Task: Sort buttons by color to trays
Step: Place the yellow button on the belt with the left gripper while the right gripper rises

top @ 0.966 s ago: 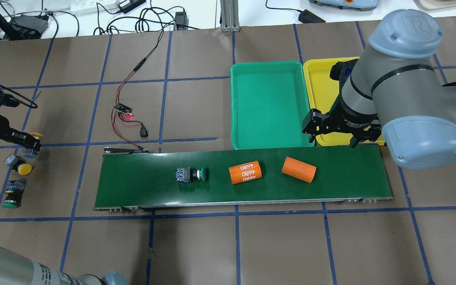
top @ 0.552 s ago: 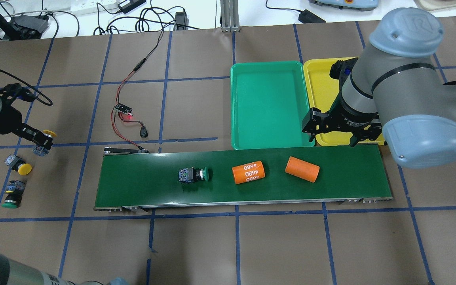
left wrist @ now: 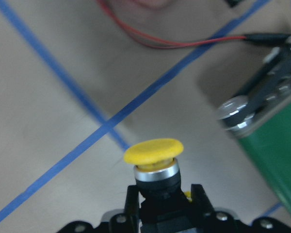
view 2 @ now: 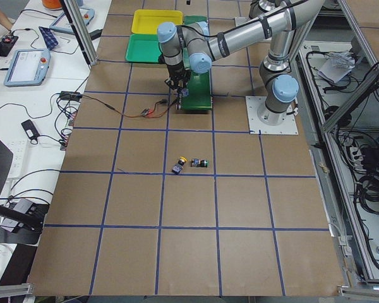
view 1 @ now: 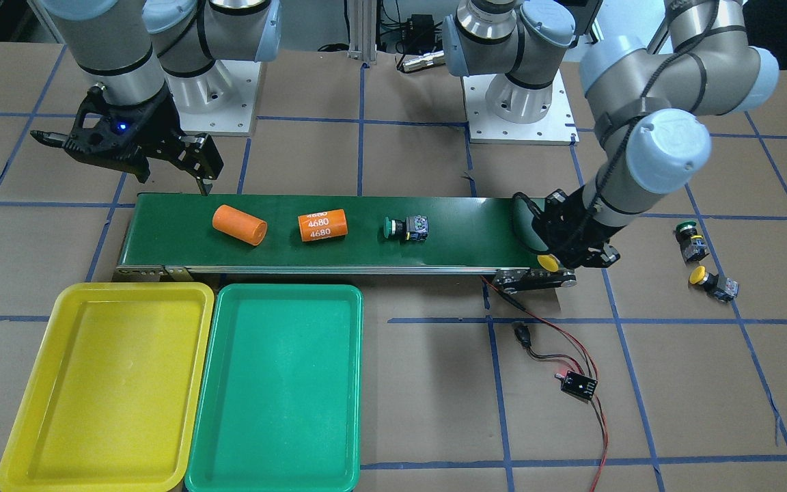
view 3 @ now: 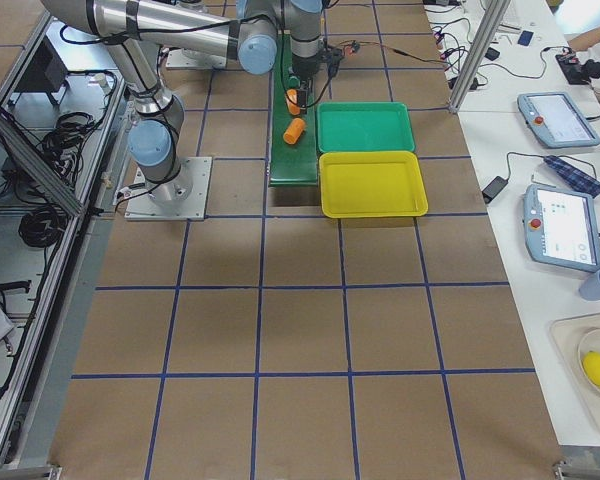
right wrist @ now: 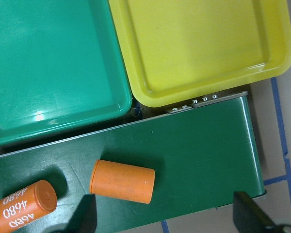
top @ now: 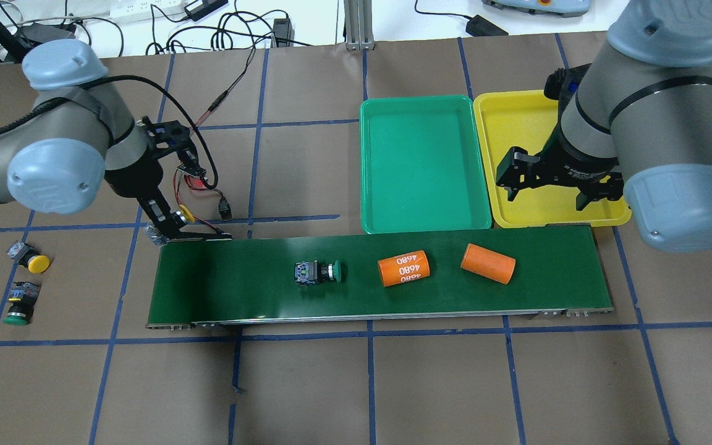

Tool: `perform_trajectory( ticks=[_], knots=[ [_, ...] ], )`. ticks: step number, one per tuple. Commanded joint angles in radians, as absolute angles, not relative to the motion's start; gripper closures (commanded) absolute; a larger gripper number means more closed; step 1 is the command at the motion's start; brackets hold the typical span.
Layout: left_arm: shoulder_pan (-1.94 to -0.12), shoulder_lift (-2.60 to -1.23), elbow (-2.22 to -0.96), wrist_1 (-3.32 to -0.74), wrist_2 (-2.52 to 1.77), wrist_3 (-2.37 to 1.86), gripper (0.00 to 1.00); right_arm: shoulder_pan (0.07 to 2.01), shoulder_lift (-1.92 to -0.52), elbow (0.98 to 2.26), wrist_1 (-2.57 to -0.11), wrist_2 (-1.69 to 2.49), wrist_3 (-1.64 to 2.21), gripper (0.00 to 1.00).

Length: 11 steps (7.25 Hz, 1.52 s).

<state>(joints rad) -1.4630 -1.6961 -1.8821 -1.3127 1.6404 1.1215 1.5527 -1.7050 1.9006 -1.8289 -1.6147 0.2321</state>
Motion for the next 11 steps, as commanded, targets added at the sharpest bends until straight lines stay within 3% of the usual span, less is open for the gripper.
perform_trajectory(
  ticks=[1,4,5,6,8,11],
  knots=[
    [-1.552,-1.651,-1.954,-1.299,1.634,1.254,0.83,1.552,-1.750,1.911,-1.818,-1.632,0.474,0.00],
    [-1.600,-1.652,-2.015,-1.257,1.628,1.375,0.81,1.557,-1.770,1.911,-1.747,-1.615,0.730,0.00],
    [-1.647,-1.669,-2.020,-1.200,1.632,1.367,0.44,1.555,-1.782,1.911,-1.750,-1.615,0.735,0.00],
    [-1.666,-1.677,-2.022,-1.172,1.637,1.361,0.14,1.557,-1.784,1.913,-1.753,-1.614,0.788,0.00],
    [-1.646,-1.654,-2.005,-1.170,1.640,1.362,0.08,1.560,-1.775,1.914,-1.758,-1.615,0.934,0.00],
    [-1.394,-1.632,-1.996,-1.170,1.585,1.379,0.00,1.562,-1.778,1.914,-1.752,-1.614,1.036,0.00]
  ],
)
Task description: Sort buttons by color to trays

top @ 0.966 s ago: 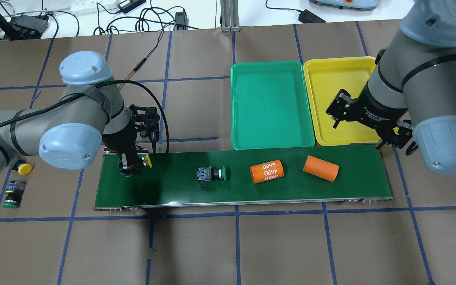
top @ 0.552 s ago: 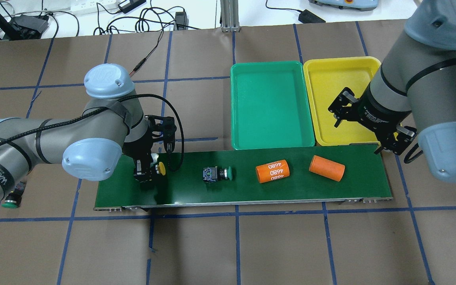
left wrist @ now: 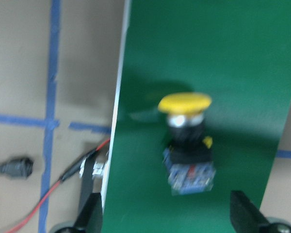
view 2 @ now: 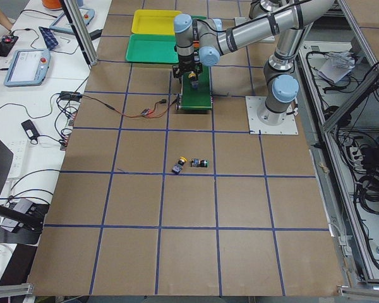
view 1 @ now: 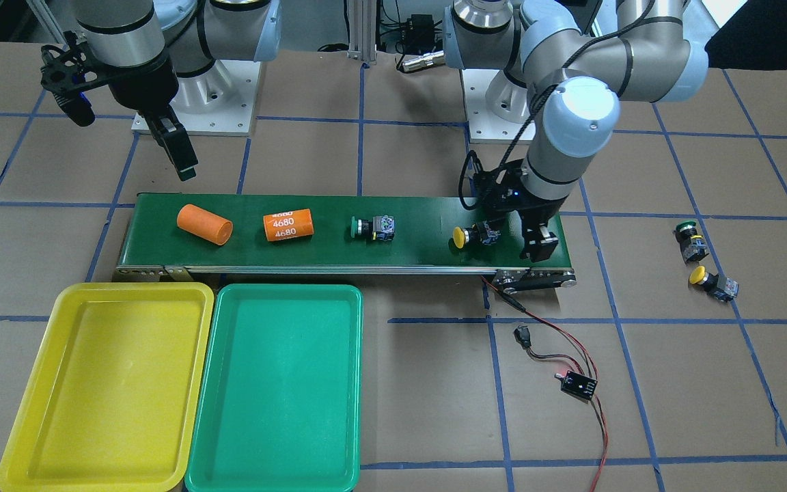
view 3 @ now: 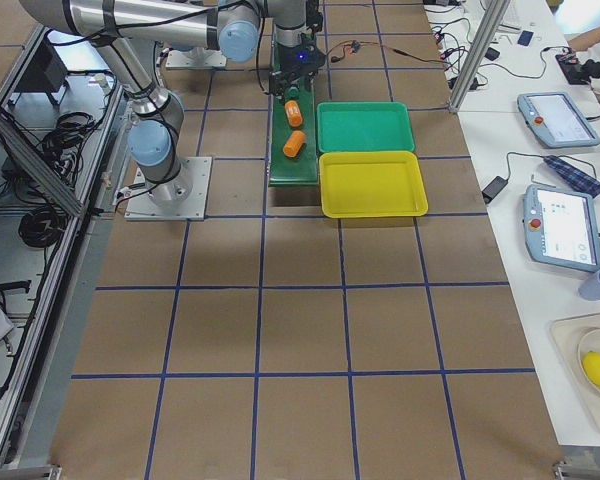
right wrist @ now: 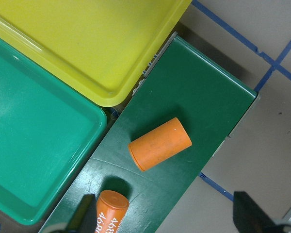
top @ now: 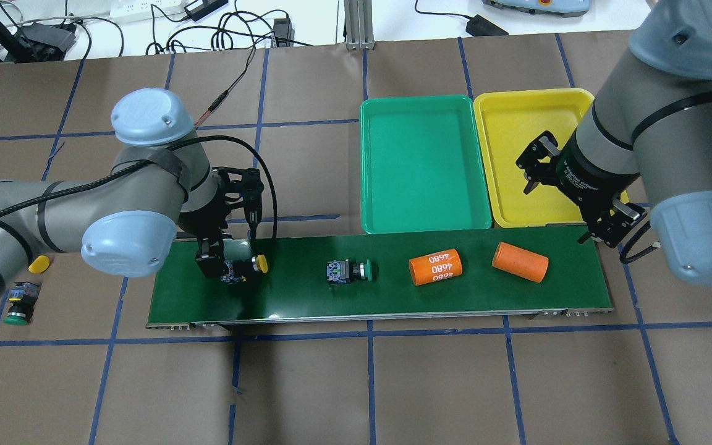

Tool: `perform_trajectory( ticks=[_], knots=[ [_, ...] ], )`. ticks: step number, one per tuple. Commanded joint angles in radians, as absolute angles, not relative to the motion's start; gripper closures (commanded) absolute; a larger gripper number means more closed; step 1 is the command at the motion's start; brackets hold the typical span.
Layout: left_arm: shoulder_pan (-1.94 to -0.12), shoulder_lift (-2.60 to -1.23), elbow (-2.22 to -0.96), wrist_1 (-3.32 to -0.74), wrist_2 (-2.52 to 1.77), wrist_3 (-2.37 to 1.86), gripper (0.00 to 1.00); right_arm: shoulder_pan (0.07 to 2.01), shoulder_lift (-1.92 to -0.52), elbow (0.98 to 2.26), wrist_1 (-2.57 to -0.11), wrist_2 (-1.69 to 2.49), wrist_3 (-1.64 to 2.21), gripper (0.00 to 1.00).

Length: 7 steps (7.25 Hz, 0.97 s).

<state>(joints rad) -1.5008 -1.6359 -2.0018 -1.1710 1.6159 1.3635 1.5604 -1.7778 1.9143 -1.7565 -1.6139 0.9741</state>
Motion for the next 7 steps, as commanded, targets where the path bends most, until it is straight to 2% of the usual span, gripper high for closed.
perform_trajectory(
  ticks=[1,4,5,7],
  knots=[
    [-1.280,-1.652,-1.987,-1.169,1.582,1.463,0.00,1.581,-1.776,1.914,-1.749,-1.617,1.067,0.00],
    [-1.070,-1.719,-1.960,-1.114,1.591,2.039,0.00,1.624,-1.770,1.934,-1.761,-1.614,1.181,0.00],
    [-0.995,-1.762,-1.954,-1.051,1.588,2.206,0.04,1.626,-1.770,1.946,-1.753,-1.579,1.189,0.00],
    [-0.890,-1.854,-1.899,-0.987,1.591,2.437,0.04,1.626,-1.770,1.953,-1.761,-1.514,1.316,0.00]
  ],
)
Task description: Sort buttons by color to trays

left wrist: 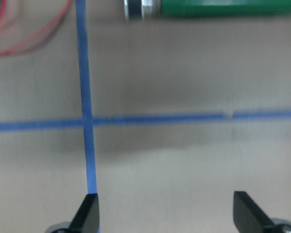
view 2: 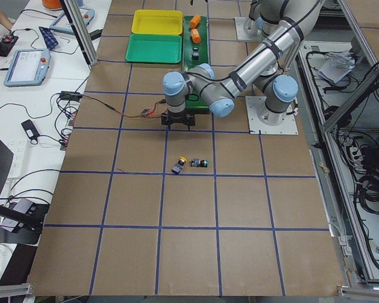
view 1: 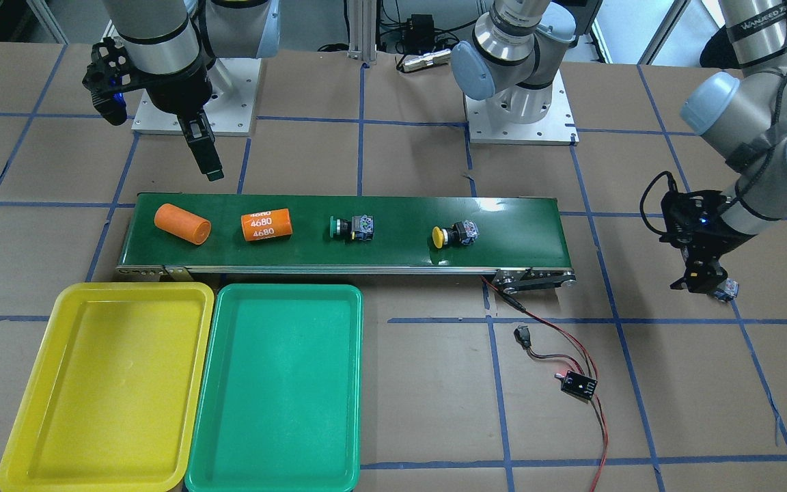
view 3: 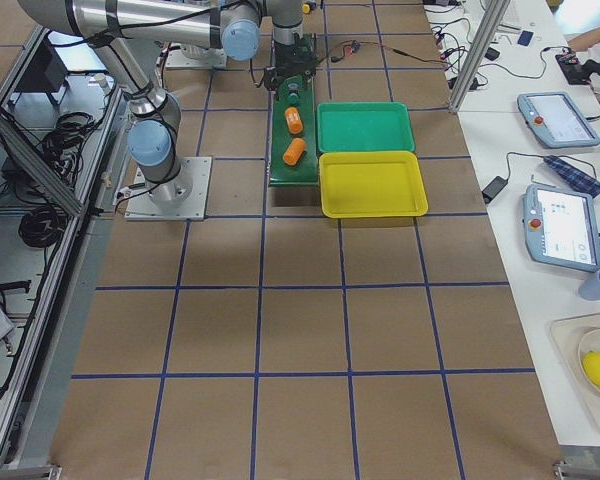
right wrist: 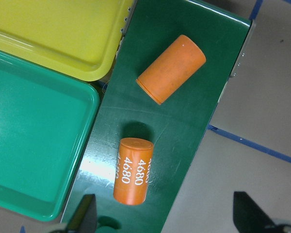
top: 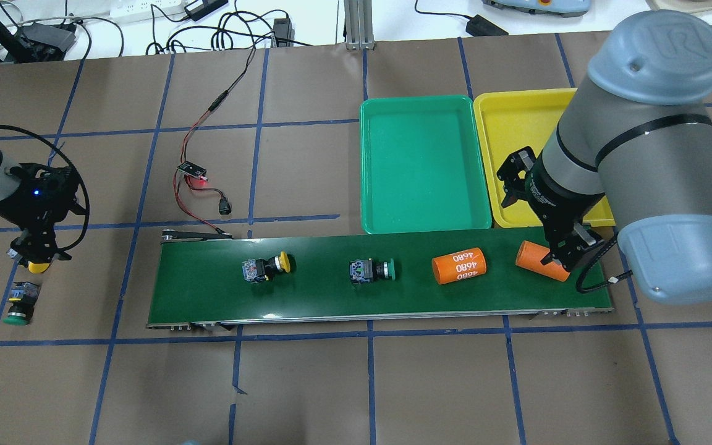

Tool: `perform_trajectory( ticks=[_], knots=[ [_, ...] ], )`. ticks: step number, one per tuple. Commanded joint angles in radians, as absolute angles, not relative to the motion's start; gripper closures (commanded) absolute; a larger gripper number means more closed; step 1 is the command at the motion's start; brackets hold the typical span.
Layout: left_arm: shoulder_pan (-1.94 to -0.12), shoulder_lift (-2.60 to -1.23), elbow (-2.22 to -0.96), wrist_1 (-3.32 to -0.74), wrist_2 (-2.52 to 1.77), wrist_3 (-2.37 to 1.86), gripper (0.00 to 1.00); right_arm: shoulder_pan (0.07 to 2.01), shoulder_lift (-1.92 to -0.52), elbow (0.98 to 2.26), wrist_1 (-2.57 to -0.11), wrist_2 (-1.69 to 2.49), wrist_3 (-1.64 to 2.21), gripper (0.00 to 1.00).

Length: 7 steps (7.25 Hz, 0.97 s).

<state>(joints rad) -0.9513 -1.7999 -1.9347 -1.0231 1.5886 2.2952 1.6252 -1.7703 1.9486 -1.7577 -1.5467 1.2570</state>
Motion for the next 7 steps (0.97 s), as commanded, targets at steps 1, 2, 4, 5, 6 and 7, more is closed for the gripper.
perform_trajectory(
  ticks=[1,2,4,5,6,7],
  knots=[
    [-0.844,-1.900,-1.841,-0.986,1.592,2.550,0.04,1.626,-1.769,1.957,-1.752,-1.513,1.322,0.00],
    [-0.825,-1.951,-1.813,-0.983,1.591,2.597,0.04,1.625,-1.761,1.963,-1.752,-1.513,1.322,0.00],
    [-0.824,-2.011,-1.815,-0.883,1.603,2.692,0.03,1.624,-1.741,1.985,-1.762,-1.514,1.324,0.00],
    [-0.821,-2.026,-1.810,-0.862,1.606,2.704,0.04,1.624,-1.738,1.986,-1.760,-1.523,1.319,0.00],
    [-0.821,-2.043,-1.809,-0.859,1.606,2.703,0.04,1.626,-1.735,1.990,-1.756,-1.519,1.322,0.00],
    [-0.819,-2.054,-1.798,-0.856,1.606,2.704,0.04,1.626,-1.718,2.020,-1.758,-1.511,1.344,0.00]
  ],
)
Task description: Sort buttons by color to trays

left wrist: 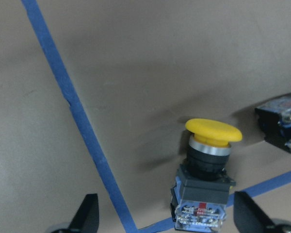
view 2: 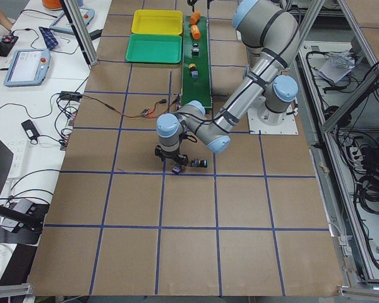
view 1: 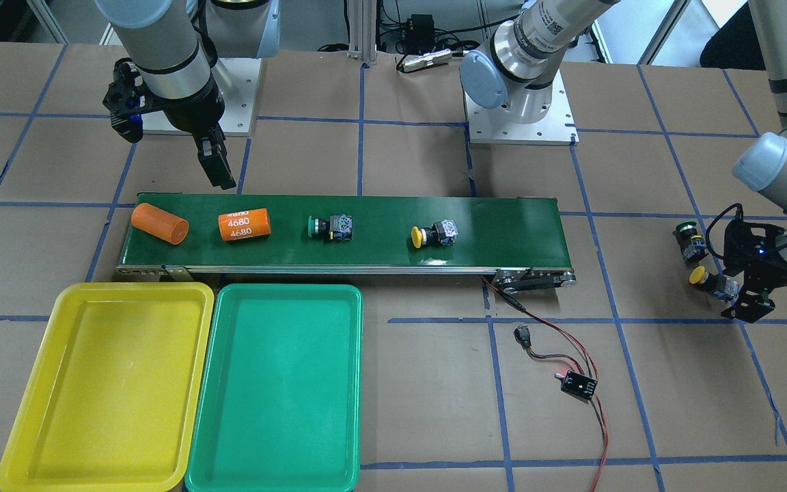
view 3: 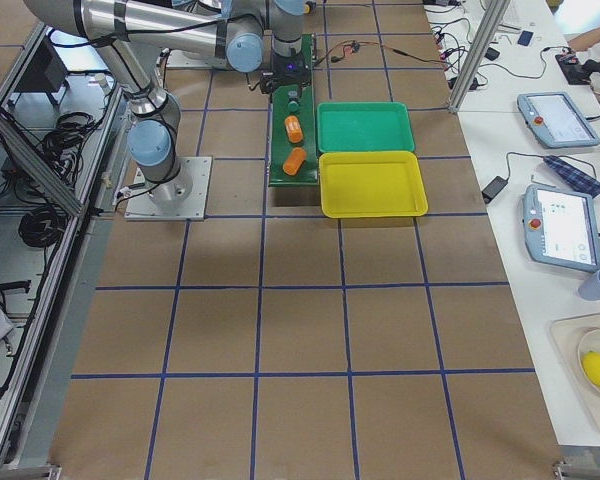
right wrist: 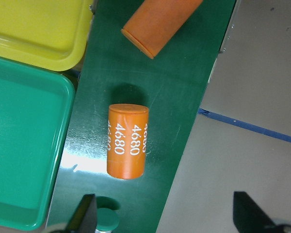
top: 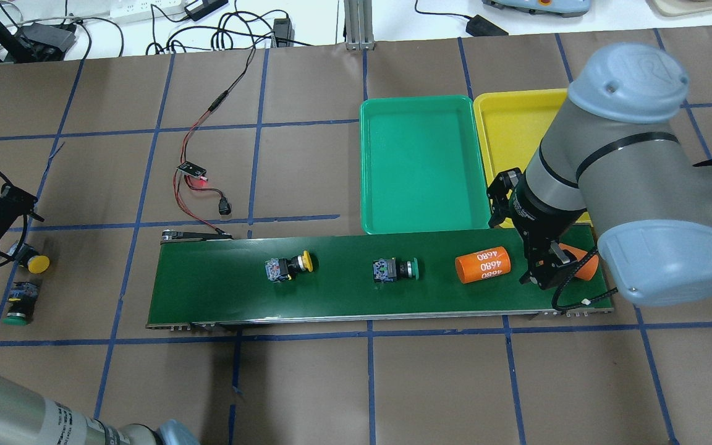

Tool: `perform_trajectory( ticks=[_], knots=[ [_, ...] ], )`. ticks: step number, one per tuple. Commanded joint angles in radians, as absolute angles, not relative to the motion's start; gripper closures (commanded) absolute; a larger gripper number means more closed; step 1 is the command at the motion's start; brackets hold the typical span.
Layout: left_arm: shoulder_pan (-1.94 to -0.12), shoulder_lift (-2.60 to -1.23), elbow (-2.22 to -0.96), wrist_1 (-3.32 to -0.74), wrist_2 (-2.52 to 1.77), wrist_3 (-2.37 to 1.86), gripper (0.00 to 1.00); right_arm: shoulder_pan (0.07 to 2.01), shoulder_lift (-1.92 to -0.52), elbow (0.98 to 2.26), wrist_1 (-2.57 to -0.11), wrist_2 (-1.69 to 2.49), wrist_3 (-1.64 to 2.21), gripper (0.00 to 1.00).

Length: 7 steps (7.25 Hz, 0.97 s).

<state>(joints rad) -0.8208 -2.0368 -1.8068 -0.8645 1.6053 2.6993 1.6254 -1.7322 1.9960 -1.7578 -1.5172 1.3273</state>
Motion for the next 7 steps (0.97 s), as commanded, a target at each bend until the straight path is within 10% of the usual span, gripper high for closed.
perform_trajectory(
  ticks=[1,7],
  knots=[
    [-0.810,-2.054,-1.813,-0.854,1.608,2.704,0.06,1.635,-1.717,2.031,-1.764,-1.514,1.391,0.00],
    [-0.778,-2.052,-1.861,-0.816,1.606,2.709,0.13,1.704,-1.651,2.088,-1.976,-1.482,1.419,0.00]
  ],
)
